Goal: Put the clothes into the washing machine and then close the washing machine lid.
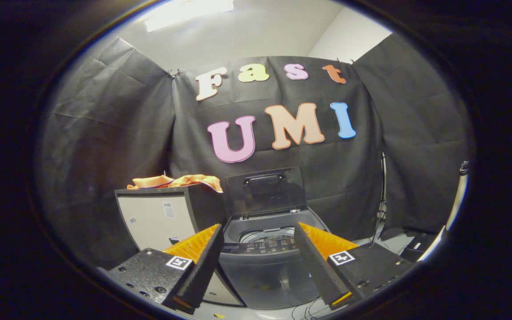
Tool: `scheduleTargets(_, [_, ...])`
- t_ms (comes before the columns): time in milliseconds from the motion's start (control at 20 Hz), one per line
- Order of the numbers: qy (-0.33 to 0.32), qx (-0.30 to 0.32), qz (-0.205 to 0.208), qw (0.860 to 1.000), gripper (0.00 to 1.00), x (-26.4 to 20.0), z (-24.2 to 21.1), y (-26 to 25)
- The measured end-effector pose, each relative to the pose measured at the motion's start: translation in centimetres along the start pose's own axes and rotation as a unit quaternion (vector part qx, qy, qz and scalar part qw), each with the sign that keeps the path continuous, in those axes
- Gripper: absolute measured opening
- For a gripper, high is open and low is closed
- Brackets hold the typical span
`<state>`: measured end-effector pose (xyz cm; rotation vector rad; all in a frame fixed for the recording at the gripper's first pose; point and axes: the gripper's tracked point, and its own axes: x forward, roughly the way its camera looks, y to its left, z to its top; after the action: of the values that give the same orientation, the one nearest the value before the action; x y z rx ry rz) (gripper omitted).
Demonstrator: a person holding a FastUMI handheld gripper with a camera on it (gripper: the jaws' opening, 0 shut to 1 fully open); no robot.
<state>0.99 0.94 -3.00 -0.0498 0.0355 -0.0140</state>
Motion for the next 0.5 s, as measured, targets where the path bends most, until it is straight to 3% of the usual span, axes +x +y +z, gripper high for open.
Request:
scheduleTargets(150, [0.006,-0.001,-0.003,1.000,0.96,0.3,0.0,-0.8])
scheduleTargets(300, [0.008,-0.024,-0.034,0.999,0.96,1.2,-0.1,-2.3])
scheduleTargets(500, [0.007,-0.024,-0.034,0.999,0.96,3.4,0.5,0.2])
